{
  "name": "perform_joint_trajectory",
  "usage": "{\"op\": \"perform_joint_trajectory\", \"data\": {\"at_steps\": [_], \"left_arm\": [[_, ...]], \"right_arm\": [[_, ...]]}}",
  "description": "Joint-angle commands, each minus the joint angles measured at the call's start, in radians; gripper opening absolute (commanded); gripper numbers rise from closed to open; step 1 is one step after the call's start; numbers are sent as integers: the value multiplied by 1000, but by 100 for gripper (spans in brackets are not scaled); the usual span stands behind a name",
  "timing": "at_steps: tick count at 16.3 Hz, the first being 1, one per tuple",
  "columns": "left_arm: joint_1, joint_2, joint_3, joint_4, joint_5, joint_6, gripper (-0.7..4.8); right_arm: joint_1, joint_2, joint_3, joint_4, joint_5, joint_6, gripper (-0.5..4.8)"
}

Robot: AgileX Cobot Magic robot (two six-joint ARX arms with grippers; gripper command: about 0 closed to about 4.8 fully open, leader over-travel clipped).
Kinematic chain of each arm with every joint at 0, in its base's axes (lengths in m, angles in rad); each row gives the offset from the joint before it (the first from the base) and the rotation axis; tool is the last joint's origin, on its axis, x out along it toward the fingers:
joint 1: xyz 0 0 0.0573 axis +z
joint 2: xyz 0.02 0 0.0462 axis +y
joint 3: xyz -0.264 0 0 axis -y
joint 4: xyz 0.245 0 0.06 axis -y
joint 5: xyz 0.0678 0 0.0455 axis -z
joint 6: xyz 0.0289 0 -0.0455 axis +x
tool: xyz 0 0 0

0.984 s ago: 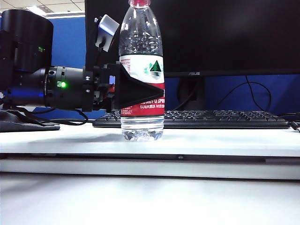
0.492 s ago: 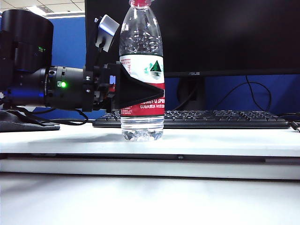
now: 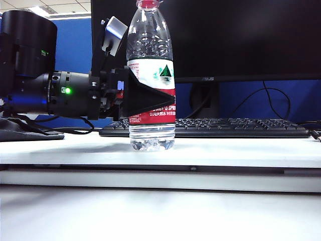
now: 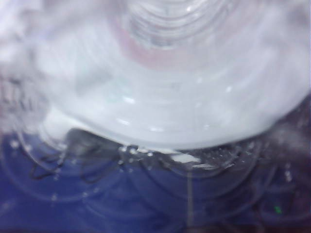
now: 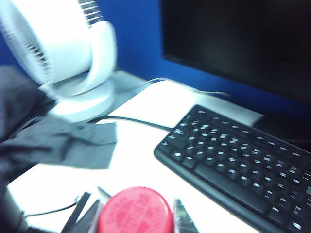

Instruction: Unscrew the cap from the plastic bottle on the table.

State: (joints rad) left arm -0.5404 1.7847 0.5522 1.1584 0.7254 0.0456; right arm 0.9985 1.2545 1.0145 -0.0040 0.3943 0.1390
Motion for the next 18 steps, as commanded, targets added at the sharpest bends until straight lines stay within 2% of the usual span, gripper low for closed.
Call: {"op": "perform_joint_trajectory", "data": {"at_steps": [1, 9, 14, 18], "left_arm": [[-1, 6, -6, -65, -4, 11, 277], [-1, 6, -6, -66, -3, 10, 277], [-1, 6, -6, -74, -3, 9, 277], [-1, 6, -6, -76, -3, 10, 277]], "right_arm": [[-49, -11, -1, -55, -149, -14, 157], [-213, -22, -1, -215, -660, -179, 157], [-343, -28, -1, -284, -869, -204, 157], [-393, -26, -1, -305, -958, -226, 157]]}}
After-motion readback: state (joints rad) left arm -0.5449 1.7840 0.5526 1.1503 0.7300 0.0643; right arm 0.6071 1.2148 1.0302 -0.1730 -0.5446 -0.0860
